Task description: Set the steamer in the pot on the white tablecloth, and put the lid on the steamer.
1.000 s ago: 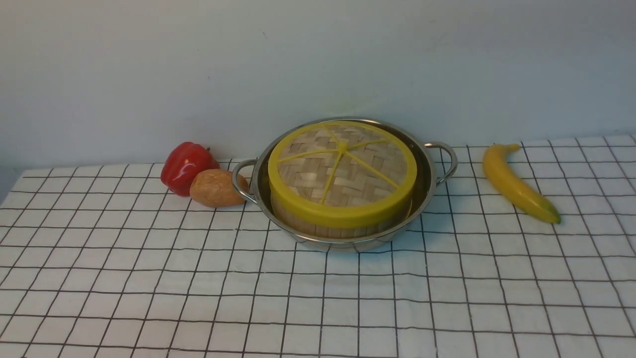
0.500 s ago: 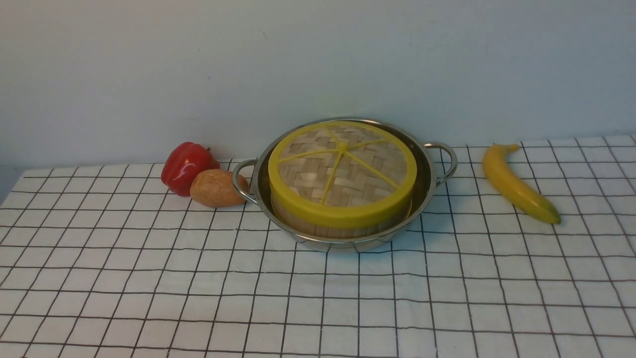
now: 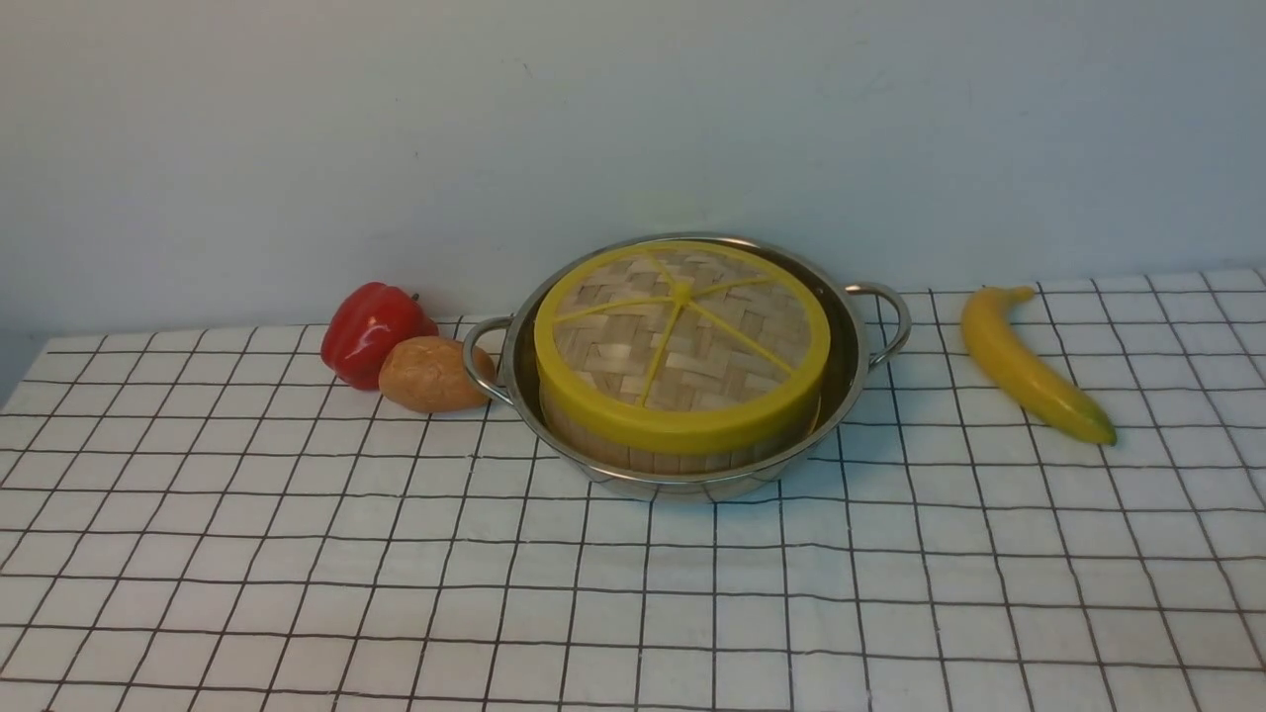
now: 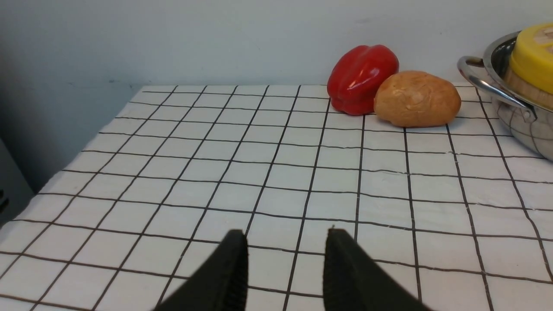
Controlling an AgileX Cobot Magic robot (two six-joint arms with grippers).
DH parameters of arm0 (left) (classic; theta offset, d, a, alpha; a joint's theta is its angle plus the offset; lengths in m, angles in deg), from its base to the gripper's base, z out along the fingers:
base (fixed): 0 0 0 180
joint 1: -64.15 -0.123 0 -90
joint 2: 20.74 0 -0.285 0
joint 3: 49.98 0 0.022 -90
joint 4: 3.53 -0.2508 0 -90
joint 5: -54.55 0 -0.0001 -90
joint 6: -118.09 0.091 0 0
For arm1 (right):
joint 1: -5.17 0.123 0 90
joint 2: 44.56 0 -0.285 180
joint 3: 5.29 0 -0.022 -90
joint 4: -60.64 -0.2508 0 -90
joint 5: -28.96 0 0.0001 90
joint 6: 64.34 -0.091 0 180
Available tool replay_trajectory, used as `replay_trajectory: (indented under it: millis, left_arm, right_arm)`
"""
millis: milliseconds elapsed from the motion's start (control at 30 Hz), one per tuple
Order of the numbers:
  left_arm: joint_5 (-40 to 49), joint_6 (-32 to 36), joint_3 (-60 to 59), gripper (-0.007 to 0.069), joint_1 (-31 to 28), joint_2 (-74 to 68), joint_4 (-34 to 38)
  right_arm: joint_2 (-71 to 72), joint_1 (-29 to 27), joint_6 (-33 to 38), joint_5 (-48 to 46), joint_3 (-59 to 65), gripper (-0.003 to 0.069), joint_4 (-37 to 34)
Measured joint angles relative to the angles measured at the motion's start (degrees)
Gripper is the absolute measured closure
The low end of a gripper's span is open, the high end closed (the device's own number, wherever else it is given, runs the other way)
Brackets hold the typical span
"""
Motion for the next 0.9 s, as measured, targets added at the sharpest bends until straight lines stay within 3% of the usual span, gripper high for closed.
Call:
replay_trajectory:
  millis: [300, 633, 900]
  left_arm:
    - [0.0, 0.0, 0.0, 0.0382, 0.0, 0.0, 0.0]
    - [0.0, 0.0, 0.0, 0.0382, 0.0, 0.0, 0.0]
    - [0.0, 0.0, 0.0, 0.0382, 0.0, 0.0, 0.0]
  right_arm:
    - [0.22, 2.98, -1.04, -6.78, 0.44, 0.053, -0.6]
    - [0.22, 3.51, -1.11, -7.15, 0.44, 0.0513, -2.14]
    - [0.22, 3.57, 7.07, -7.22, 0.44, 0.0493, -6.97]
